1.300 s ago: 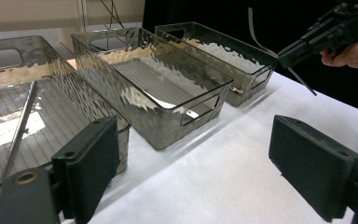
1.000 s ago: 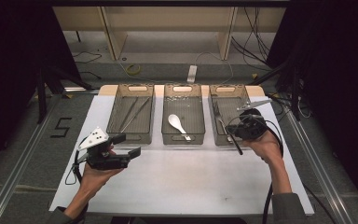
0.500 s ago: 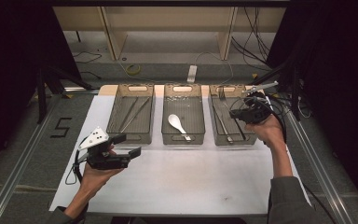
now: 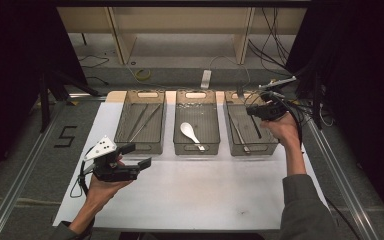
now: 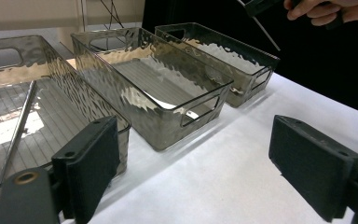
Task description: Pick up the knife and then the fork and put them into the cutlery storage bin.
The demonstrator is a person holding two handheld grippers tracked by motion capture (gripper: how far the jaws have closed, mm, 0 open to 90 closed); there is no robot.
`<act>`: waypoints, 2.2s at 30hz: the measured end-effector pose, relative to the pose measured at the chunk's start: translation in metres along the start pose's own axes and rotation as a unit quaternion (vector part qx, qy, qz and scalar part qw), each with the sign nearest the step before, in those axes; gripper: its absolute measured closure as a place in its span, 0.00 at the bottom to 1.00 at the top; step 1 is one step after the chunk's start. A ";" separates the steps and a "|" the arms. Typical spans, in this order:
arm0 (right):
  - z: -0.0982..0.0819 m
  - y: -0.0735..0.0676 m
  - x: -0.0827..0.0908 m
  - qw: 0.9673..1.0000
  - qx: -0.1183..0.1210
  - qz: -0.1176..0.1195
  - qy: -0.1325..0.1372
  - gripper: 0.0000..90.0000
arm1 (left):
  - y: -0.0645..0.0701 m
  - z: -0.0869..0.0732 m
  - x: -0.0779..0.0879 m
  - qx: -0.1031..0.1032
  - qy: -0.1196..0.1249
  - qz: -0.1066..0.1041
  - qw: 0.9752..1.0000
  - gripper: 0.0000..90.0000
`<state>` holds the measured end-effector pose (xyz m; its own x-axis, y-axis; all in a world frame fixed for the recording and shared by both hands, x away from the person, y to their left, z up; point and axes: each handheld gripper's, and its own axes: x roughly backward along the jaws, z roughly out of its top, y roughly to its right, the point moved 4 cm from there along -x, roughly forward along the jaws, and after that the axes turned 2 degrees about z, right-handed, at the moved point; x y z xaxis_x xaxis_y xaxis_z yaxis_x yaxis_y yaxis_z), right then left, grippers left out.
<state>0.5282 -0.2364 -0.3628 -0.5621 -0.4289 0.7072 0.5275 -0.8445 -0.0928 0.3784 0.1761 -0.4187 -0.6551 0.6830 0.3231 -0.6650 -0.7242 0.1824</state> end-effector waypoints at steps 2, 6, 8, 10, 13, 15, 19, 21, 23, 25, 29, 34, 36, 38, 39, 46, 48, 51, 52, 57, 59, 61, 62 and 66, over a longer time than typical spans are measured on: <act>0.001 0.003 -0.004 1.000 -0.008 -0.006 0.001 0.95 | 0.000 0.000 0.000 0.000 0.000 0.000 1.000 0.17; 0.001 0.008 -0.011 1.000 -0.019 -0.017 0.000 0.95 | 0.000 0.000 0.000 0.000 -0.001 0.000 1.000 0.17; 0.001 0.012 -0.015 0.999 -0.024 -0.022 -0.002 0.95 | 0.000 0.000 0.000 0.000 0.000 -0.001 1.000 0.17; 0.001 0.016 -0.018 0.999 -0.031 -0.027 0.000 0.95 | 0.000 0.000 0.000 0.000 0.000 -0.001 1.000 0.17; 0.000 0.018 -0.022 0.999 -0.036 -0.030 0.003 0.95 | 0.000 0.000 0.000 0.000 0.000 -0.001 1.000 0.17; -0.002 0.019 -0.025 0.999 -0.040 -0.029 0.002 0.95 | 0.000 0.000 0.000 0.000 0.000 -0.001 1.000 0.17; -0.008 0.019 -0.034 0.999 -0.045 -0.030 -0.005 0.95 | 0.000 0.000 0.001 -0.001 0.000 -0.001 1.000 0.17; -0.011 0.018 -0.037 0.999 -0.046 -0.028 -0.005 0.95 | 0.000 0.000 0.001 -0.001 0.000 -0.001 1.000 0.17; -0.014 0.018 -0.041 0.999 -0.047 -0.026 -0.008 0.95 | 0.000 0.000 0.001 -0.001 0.000 -0.001 1.000 0.17; -0.016 0.018 -0.044 0.998 -0.049 -0.025 -0.012 0.95 | 0.000 0.000 0.001 -0.001 0.001 -0.001 1.000 0.17; -0.020 0.018 -0.048 0.998 -0.051 -0.026 -0.017 0.95 | 0.001 0.000 0.001 -0.001 0.001 -0.001 1.000 0.17; -0.020 0.016 -0.049 0.998 -0.048 -0.024 -0.020 0.95 | 0.001 0.000 0.001 -0.002 0.001 -0.001 1.000 0.17; -0.021 0.015 -0.050 0.998 -0.047 -0.026 -0.023 0.95 | 0.001 0.001 0.001 0.000 0.003 -0.002 1.000 0.17; -0.021 0.015 -0.052 0.998 -0.048 -0.025 -0.023 0.95 | 0.001 0.001 0.001 0.000 0.002 -0.002 1.000 0.17; -0.022 0.014 -0.053 0.998 -0.048 -0.024 -0.024 0.95 | 0.001 0.000 0.001 0.000 0.002 -0.001 1.000 0.17; -0.027 0.013 -0.061 0.998 -0.049 -0.024 -0.033 0.95 | 0.001 0.001 0.001 0.000 0.002 -0.002 1.000 0.17; -0.028 0.013 -0.063 0.998 -0.051 -0.023 -0.035 0.95 | 0.001 0.000 0.001 0.000 0.002 -0.002 1.000 0.17; -0.029 0.012 -0.065 0.998 -0.051 -0.024 -0.036 0.95 | 0.001 0.001 0.001 0.000 0.002 -0.002 1.000 0.17; -0.030 0.012 -0.065 0.998 -0.054 -0.023 -0.037 0.95 | 0.001 0.000 0.001 0.000 0.002 -0.002 1.000 0.17; -0.034 0.013 -0.069 0.997 -0.057 -0.025 -0.041 0.94 | 0.001 0.000 0.001 -0.002 0.002 -0.003 1.000 0.17; -0.035 0.013 -0.070 0.997 -0.061 -0.024 -0.043 0.94 | 0.001 0.000 0.000 -0.001 0.001 -0.003 1.000 0.17; -0.036 0.014 -0.071 0.997 -0.064 -0.024 -0.043 0.94 | 0.001 0.000 0.000 -0.002 0.000 -0.002 1.000 0.17; -0.037 0.014 -0.072 0.997 -0.063 -0.023 -0.045 0.94 | 0.001 0.000 0.000 -0.002 0.001 -0.002 1.000 0.17; -0.039 0.014 -0.074 0.996 -0.069 -0.028 -0.052 0.93 | 0.001 0.000 0.001 -0.002 0.001 -0.003 1.000 0.17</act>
<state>0.5524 -0.2291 -0.4439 -0.5163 -0.3502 0.7815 0.3998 -0.9056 -0.1417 0.3773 0.1756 -0.4181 -0.6517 0.6874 0.3205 -0.6704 -0.7197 0.1806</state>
